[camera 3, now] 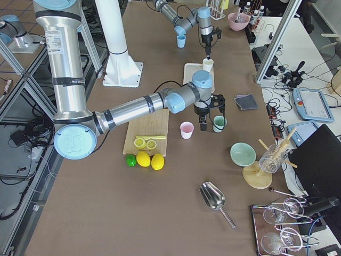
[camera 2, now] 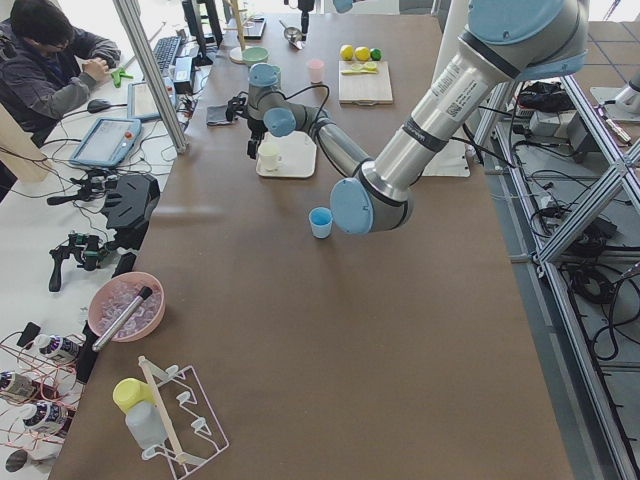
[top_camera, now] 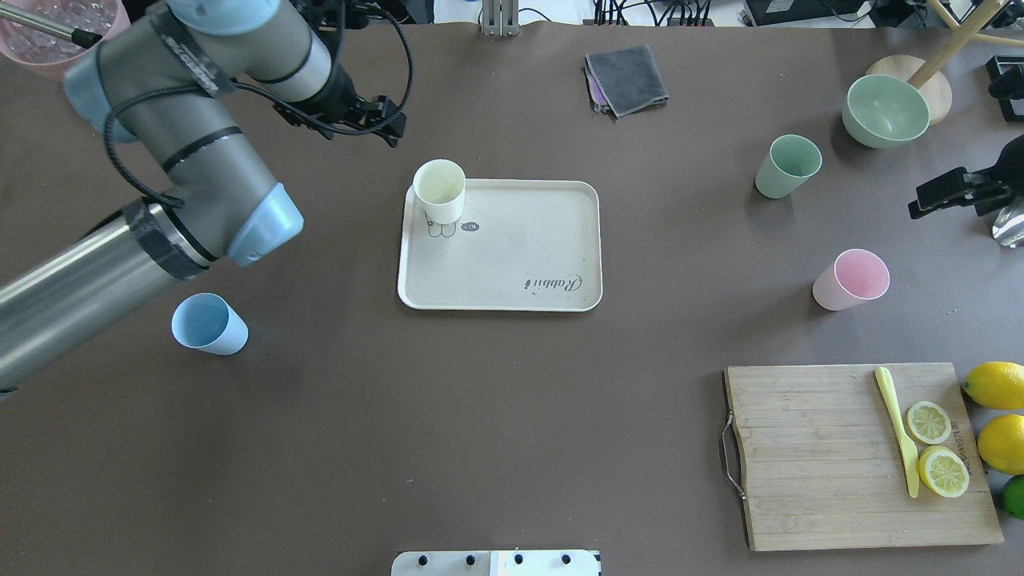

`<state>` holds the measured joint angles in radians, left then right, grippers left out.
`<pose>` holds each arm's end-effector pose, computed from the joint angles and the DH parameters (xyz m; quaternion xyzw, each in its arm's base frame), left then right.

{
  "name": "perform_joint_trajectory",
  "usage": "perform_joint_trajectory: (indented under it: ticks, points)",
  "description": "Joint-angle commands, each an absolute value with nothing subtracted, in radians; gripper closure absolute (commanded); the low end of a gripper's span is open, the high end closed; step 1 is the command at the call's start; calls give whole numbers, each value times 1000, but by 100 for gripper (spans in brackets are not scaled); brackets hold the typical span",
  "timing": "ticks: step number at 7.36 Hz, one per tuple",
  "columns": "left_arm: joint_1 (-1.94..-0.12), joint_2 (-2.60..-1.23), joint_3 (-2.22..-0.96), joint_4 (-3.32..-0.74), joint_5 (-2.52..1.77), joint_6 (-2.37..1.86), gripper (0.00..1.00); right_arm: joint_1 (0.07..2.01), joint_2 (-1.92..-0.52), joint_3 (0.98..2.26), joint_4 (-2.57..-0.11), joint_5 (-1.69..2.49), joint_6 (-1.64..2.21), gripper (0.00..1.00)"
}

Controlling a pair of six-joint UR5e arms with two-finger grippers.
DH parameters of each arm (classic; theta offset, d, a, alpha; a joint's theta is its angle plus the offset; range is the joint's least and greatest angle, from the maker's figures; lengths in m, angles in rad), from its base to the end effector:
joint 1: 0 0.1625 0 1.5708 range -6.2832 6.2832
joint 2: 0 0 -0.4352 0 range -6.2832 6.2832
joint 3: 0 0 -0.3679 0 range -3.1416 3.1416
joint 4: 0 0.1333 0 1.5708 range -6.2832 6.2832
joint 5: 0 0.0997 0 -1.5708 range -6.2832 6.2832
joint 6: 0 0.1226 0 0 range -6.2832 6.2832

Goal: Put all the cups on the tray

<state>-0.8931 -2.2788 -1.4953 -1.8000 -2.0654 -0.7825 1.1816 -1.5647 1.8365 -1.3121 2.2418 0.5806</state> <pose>0.3970 -0.6131 0.2702 0.1534 0.4358 0.0560 0.8851 -0.1337 -0.4765 0.5313 0.0709 -0.3965 0.0012 0.9153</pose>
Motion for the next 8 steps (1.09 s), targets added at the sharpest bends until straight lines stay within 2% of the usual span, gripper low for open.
perform_joint_trajectory:
  ticks: [1, 3, 5, 6, 8]
  points:
    - [-1059, -2145, -1552, -1740, -2199, -433, 1, 1119, -1614, 1836, -1244, 2200, 678, 2]
    - [-1094, -2097, -1551, -1750, -2197, -361, 1, 1033, -1611, 1835, -1239, 2125, 748, 4]
    - [-1092, -2097, -1549, -1750, -2197, -360, 1, 987, -1586, 1778, -1214, 2085, 758, 8]
    - [-1092, -2098, -1549, -1750, -2197, -362, 1, 961, -1585, 1755, -1172, 2073, 770, 20]
    - [-1091, -2100, -1546, -1750, -2197, -362, 1, 939, -1585, 1747, -1157, 2074, 773, 76]
